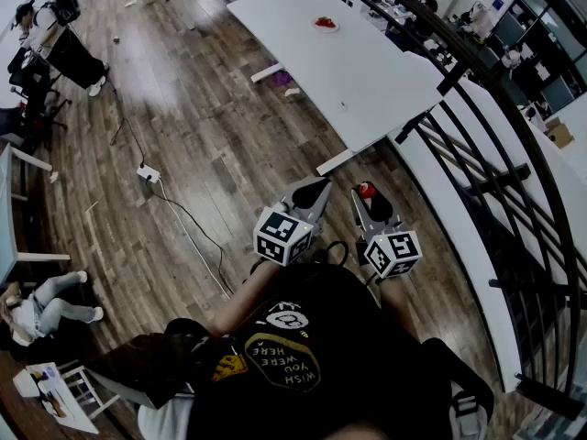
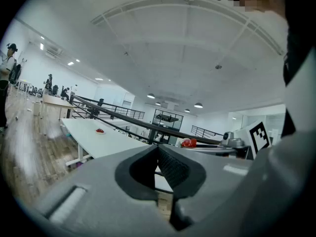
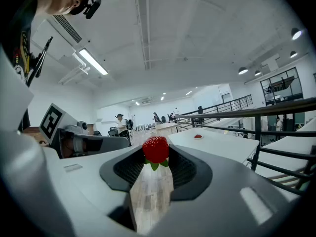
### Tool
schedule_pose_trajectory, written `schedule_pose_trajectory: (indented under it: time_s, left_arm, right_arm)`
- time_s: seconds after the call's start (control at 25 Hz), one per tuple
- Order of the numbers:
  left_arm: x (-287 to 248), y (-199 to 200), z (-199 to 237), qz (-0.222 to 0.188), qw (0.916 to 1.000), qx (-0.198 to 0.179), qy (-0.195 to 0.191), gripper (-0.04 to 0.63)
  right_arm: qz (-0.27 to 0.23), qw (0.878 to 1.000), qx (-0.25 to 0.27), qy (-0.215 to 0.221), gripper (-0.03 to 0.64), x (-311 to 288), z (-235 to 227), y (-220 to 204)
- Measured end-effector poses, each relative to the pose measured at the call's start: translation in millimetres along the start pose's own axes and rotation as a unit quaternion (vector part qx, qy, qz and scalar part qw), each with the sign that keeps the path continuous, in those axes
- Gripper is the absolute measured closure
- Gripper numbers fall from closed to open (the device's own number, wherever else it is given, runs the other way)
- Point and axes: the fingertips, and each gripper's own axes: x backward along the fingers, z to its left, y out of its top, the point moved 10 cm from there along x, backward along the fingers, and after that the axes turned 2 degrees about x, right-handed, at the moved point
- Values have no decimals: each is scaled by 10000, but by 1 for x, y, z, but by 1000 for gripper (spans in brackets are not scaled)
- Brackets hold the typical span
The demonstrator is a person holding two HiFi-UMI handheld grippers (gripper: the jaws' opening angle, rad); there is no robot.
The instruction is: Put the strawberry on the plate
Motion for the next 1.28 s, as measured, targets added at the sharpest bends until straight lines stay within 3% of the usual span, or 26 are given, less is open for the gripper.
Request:
schedule_pose_trajectory:
  time_s: [0.52, 0.8, 1.28]
  left_arm:
    - [12, 1, 19, 43, 9998, 130, 154, 591]
    - [20, 3, 39, 0, 9998, 155, 117, 591]
    - [27, 0, 57, -2, 9975, 641, -285, 592]
  right_arm:
    - [111, 9999, -27, 39, 459, -17, 8, -2]
    - [-104, 9999, -131, -19, 457, -35, 18, 1]
    - [-82, 9991, -360, -187, 457, -47, 38, -2]
